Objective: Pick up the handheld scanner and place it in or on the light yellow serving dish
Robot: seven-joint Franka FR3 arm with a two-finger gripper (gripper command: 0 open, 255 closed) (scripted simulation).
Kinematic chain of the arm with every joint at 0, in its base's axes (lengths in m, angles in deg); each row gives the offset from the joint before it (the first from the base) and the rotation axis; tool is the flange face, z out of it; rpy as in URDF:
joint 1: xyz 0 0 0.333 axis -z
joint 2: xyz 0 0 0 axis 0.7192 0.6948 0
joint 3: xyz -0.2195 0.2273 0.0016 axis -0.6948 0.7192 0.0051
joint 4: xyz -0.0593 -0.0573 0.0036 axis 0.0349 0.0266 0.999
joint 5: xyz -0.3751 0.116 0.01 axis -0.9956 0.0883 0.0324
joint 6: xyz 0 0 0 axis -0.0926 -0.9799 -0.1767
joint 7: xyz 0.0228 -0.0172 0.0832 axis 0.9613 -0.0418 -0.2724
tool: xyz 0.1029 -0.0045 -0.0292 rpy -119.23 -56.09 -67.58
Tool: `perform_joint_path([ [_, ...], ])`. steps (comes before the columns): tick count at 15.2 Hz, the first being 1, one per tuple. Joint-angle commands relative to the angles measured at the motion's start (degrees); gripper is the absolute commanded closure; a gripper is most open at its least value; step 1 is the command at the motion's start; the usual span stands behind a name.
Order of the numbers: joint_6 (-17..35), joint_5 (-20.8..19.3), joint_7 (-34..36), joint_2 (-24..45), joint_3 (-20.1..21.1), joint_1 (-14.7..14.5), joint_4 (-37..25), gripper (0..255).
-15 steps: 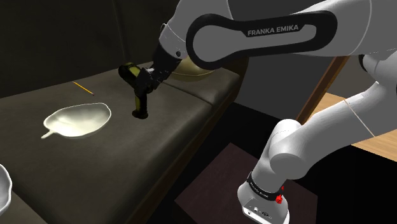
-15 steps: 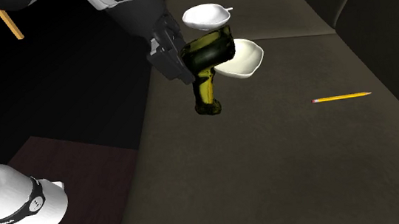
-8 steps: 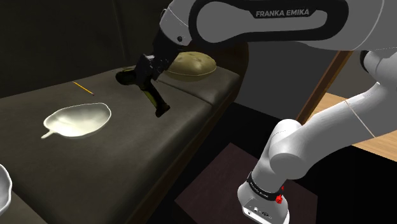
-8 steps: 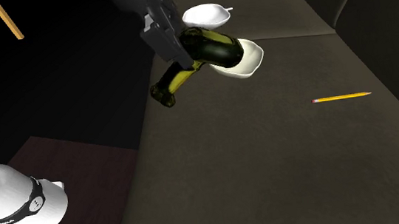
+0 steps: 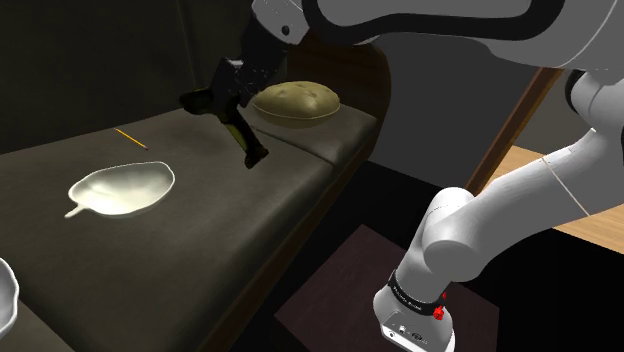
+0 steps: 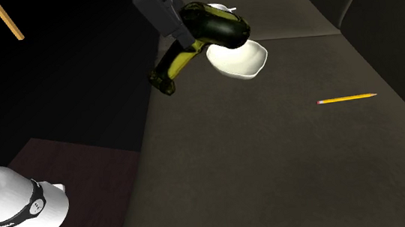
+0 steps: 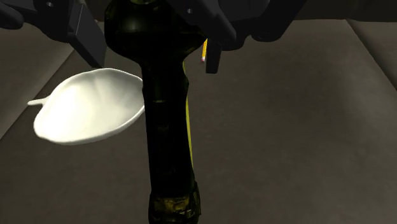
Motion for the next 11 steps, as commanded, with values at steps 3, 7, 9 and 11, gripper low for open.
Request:
perform_joint_path([
  [3, -3.12, -0.38, 0.26, 0.51, -0.19, 0.24, -3.66, 255],
  [7, -5.93, -0.71, 0.46, 1.1, -0.36, 0.45, -7.07, 255],
  [9, -5.92, -1.57, 3.17, 4.19, 2.1, 0.67, -10.42, 255],
  [11, -6.08, -2.79, 5.99, 7.46, 4.6, 0.94, -14.05, 255],
])
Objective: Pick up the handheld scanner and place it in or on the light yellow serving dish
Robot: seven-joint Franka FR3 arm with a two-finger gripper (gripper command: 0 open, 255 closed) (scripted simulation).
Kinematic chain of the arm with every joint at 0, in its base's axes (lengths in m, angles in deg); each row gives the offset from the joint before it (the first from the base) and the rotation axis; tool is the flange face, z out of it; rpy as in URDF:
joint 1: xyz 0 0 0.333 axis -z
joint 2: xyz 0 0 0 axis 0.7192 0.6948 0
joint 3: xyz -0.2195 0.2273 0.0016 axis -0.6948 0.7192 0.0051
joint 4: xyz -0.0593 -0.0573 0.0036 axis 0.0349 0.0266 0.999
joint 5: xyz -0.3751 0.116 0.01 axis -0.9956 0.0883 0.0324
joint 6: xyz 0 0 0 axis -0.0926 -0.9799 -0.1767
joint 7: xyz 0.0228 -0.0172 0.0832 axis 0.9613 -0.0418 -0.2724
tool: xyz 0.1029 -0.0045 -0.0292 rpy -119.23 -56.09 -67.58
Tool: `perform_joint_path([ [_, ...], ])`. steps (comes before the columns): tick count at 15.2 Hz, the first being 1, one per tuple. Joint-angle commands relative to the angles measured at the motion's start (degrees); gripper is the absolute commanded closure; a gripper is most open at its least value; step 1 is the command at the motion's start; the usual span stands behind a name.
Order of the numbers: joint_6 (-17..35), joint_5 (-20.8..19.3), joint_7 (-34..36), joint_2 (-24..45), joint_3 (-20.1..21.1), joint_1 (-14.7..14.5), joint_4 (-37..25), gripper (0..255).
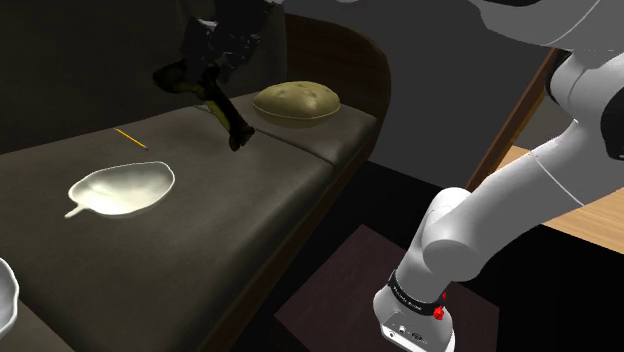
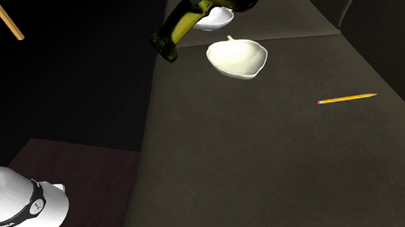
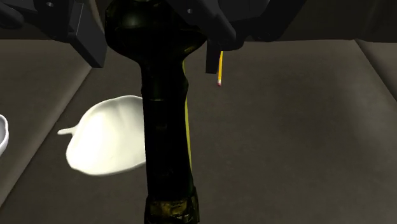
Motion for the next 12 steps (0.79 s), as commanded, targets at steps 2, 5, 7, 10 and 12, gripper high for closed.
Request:
perform_joint_path([
  [2, -0.41, -2.18, 4.24, 5.14, 3.68, 0.49, -5.79, 255],
  [5, -1.39, -5.52, 8.95, 10.89, 7.67, 0.88, -12.34, 255],
  [7, -2.43, -8.51, 12.33, 15.18, 10.32, 0.84, -17.22, 255],
  [10, -4.63, -13.85, 17.32, 21.98, 13.95, 0.06, -24.93, 255],
  [12, -2.94, -13.53, 17.29, 21.39, 13.65, -0.04, -22.76, 255],
])
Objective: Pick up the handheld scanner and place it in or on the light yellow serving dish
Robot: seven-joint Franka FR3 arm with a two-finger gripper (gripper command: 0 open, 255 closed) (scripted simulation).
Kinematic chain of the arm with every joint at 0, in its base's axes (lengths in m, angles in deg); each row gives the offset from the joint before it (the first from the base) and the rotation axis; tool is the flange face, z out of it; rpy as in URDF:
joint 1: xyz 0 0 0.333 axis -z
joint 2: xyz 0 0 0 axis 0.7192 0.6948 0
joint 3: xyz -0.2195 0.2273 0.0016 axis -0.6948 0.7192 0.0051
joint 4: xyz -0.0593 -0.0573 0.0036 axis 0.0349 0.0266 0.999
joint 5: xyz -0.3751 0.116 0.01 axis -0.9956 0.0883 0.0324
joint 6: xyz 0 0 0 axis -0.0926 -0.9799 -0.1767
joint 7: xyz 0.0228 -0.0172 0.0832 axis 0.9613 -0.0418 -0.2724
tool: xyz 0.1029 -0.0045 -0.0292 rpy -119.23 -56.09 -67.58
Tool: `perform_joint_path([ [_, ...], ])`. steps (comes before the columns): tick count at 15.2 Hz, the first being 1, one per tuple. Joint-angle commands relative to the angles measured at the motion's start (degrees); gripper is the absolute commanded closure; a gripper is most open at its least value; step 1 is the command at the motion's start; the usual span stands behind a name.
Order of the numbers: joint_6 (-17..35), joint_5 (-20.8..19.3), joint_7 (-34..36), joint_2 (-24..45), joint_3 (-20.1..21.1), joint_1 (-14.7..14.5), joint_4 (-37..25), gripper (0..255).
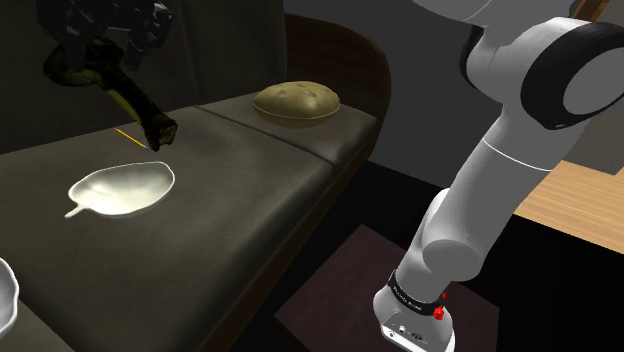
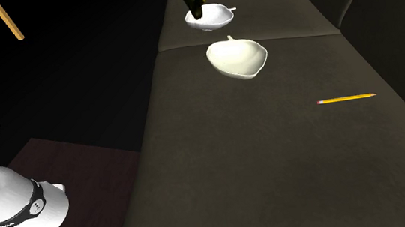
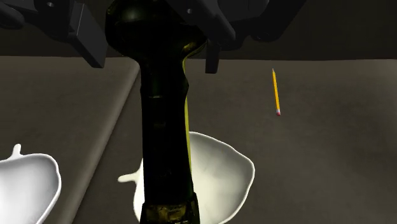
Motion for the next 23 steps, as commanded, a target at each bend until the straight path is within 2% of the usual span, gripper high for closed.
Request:
perform_joint_path([
  [1, 1.4, -0.07, 0.31, -0.12, 0.05, -0.04, 1.42, 255],
  [17, 13.92, 0.43, 1.15, -2.07, -0.25, 0.0, 15.61, 255],
  [23, 13.92, 0.43, 1.15, -2.07, -0.25, 0.0, 15.61, 255],
])
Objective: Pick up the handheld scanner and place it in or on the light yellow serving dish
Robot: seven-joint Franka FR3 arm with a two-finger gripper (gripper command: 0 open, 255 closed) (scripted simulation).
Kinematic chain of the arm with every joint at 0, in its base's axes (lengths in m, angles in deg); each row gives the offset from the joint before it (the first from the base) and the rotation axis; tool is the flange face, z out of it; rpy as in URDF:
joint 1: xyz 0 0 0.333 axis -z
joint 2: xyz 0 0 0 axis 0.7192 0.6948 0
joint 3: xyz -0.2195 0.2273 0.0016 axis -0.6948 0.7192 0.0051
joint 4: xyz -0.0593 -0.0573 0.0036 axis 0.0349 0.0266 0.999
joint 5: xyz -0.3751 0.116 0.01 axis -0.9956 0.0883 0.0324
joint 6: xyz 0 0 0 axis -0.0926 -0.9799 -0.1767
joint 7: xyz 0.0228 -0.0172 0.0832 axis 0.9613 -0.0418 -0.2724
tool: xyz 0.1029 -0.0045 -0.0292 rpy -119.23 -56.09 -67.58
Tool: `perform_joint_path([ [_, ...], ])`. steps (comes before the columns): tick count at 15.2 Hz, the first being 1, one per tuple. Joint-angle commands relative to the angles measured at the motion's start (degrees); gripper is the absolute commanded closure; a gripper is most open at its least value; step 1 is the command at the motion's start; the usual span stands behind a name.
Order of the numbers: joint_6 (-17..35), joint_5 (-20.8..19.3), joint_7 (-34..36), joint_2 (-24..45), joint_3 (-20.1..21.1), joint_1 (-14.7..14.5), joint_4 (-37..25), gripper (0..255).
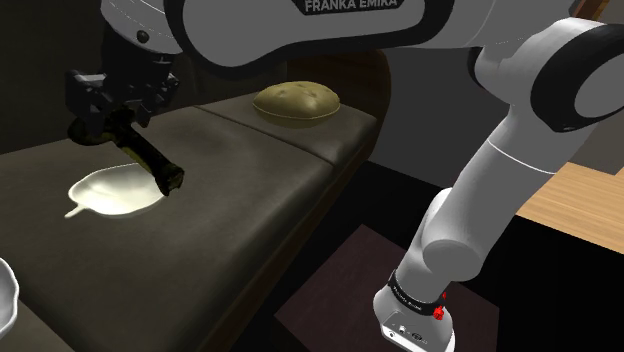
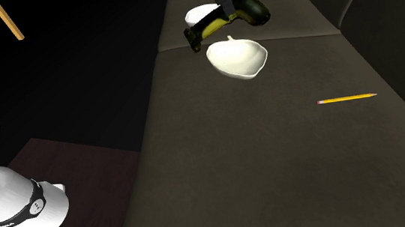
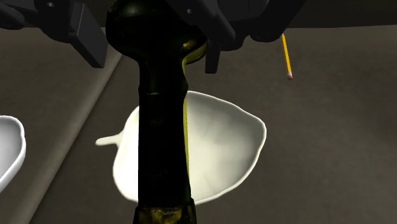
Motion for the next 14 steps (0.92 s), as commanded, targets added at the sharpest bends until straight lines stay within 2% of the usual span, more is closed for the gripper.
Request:
perform_joint_path([
  [1, 0.03, 0.0, 0.0, -0.02, 0.0, 0.0, -0.01, 255],
  [2, 0.03, 0.0, 0.0, -0.02, 0.0, 0.0, -0.01, 255],
  [3, 0.04, 0.01, -0.01, -0.04, -0.01, 0.0, 0.02, 0],
  [8, 0.03, 0.0, 0.0, -0.02, 0.0, 0.0, -0.01, 0],
  [12, -5.96, 3.06, -1.98, -4.26, -0.97, -0.37, -2.44, 0],
  [14, -5.95, 3.06, -1.98, -4.26, -0.99, -0.39, -2.43, 0],
])
